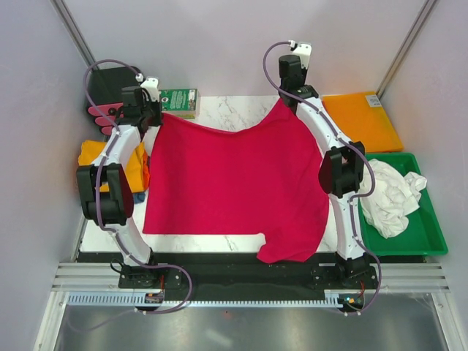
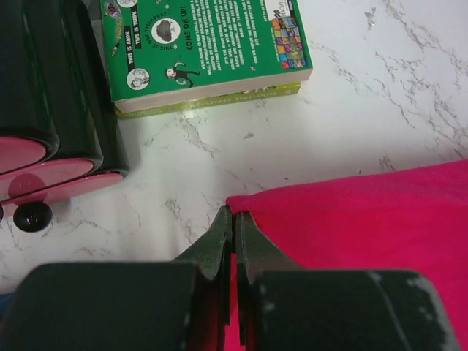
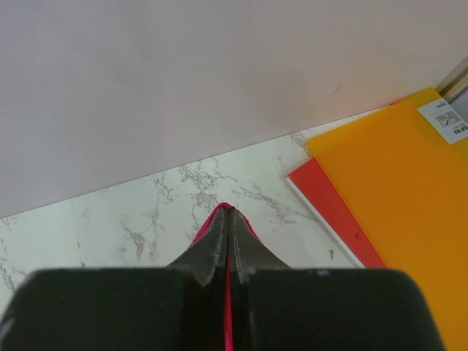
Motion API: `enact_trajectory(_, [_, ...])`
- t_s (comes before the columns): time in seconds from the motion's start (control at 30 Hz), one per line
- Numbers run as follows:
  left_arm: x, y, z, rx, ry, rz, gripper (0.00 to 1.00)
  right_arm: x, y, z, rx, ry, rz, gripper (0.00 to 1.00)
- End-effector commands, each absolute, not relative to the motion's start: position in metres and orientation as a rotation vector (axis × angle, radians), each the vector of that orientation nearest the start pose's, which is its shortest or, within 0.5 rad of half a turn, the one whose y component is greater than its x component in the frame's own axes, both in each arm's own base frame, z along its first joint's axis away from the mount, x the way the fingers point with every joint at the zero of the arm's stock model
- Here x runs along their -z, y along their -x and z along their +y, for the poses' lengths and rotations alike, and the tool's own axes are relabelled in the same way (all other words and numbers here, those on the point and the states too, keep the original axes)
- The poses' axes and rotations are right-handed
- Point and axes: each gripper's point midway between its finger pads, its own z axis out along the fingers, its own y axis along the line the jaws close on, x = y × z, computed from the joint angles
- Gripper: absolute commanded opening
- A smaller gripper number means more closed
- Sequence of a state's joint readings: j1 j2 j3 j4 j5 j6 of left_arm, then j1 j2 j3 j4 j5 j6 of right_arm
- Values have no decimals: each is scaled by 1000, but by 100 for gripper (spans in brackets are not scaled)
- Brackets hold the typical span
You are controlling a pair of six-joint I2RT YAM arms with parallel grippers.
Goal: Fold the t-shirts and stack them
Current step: Flatten the tshirt out
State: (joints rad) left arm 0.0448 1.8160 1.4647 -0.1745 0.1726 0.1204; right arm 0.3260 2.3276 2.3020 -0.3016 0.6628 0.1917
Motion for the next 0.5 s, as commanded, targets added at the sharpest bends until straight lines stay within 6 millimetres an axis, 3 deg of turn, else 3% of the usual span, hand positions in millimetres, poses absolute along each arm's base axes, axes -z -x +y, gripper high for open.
enact_trajectory(0.0, [-197,-554,6,60,-137,2017,2,-268,-656,107,195,-349,1735,0])
enact_trajectory(0.3, [-189,-583,5,88,-105,2020,2,-253,-670,98,182,-363,1738,0])
enact_trajectory(0.47, [-189,-597,5,79,-109,2014,2,-256,-680,95,146,-379,1706,0])
